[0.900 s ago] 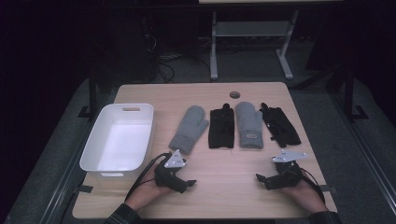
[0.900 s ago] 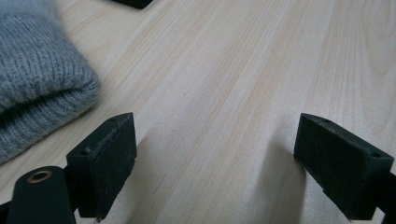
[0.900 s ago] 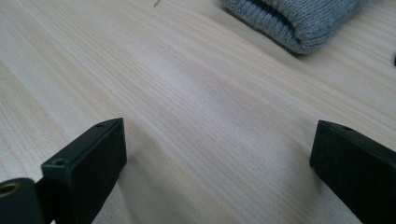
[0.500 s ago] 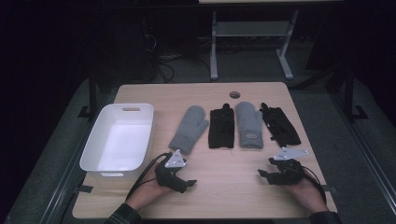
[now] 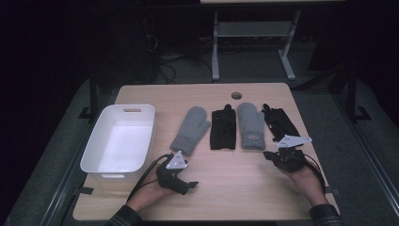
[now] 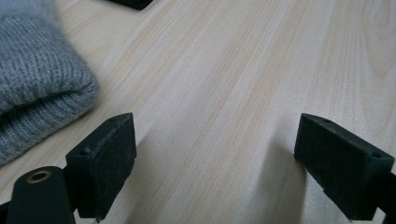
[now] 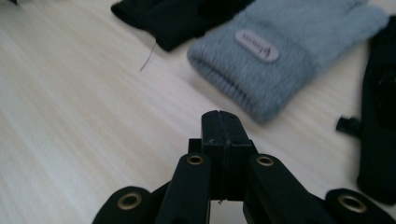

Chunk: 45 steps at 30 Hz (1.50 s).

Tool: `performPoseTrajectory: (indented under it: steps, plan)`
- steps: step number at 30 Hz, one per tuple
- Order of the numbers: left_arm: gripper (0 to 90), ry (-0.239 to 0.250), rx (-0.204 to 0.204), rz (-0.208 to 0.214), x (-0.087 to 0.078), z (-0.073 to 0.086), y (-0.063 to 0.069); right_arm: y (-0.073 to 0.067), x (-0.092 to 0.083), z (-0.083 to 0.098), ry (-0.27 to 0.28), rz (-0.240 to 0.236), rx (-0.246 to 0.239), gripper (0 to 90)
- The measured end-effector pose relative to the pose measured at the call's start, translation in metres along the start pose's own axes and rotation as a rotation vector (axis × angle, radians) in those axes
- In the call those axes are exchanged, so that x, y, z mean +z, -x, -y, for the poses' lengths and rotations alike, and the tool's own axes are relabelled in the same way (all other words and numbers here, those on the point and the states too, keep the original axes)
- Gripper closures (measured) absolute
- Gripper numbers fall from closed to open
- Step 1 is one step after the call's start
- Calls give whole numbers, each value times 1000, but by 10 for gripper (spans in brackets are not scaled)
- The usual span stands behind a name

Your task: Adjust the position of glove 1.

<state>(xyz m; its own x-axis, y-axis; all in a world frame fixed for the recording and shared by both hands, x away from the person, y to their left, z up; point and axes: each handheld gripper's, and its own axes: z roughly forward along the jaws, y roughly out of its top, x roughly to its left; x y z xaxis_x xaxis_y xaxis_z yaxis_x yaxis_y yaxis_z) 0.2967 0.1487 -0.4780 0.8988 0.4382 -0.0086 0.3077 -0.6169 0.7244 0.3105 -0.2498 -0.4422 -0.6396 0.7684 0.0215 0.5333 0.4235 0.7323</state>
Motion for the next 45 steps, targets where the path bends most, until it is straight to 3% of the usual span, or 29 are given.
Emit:
performPoseTrajectory:
  steps: [2,9,24,29,35,45]
  plan:
    - [119,-1,-2,0,0,0,0,4,3,-4,11,-18,7,900]
    - [120,-2,-2,0,0,0,0,13,18,-20,20,3,-7,899]
    - [120,-4,-2,1,0,0,0,35,47,-51,40,-6,37,900]
    - [120,-4,-2,1,0,0,0,37,57,-55,32,-9,41,900]
    - [121,-5,0,0,0,0,0,38,72,-51,-28,-11,38,900]
    - [121,-4,1,0,0,0,0,34,66,-42,-27,-30,52,900]
